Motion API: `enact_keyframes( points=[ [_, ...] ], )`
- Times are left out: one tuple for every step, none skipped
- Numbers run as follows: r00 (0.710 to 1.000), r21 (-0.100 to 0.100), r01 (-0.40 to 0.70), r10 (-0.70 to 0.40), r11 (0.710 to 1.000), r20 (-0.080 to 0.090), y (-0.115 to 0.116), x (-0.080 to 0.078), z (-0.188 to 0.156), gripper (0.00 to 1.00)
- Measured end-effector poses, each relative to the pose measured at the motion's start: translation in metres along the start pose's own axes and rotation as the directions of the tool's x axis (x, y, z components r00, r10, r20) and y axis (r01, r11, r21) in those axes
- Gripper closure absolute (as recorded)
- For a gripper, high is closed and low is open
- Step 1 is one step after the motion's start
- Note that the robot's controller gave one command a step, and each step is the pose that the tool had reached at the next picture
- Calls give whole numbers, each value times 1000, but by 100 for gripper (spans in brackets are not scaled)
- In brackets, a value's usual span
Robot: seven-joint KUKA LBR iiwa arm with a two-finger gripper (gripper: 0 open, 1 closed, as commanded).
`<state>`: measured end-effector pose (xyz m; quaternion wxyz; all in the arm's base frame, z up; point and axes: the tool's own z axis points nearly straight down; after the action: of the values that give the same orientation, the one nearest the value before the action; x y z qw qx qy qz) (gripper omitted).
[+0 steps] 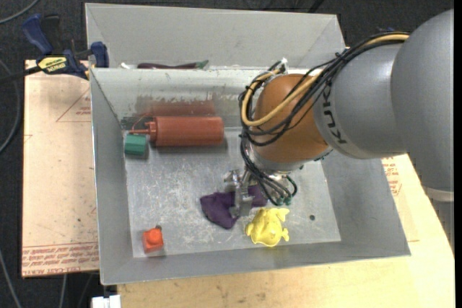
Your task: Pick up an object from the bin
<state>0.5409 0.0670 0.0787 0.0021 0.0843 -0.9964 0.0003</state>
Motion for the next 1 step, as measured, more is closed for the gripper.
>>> enact_keyframes(
  points=[
    [1000, 0, -1, 1, 1000, 0, 0, 0, 0, 100]
  ],
)
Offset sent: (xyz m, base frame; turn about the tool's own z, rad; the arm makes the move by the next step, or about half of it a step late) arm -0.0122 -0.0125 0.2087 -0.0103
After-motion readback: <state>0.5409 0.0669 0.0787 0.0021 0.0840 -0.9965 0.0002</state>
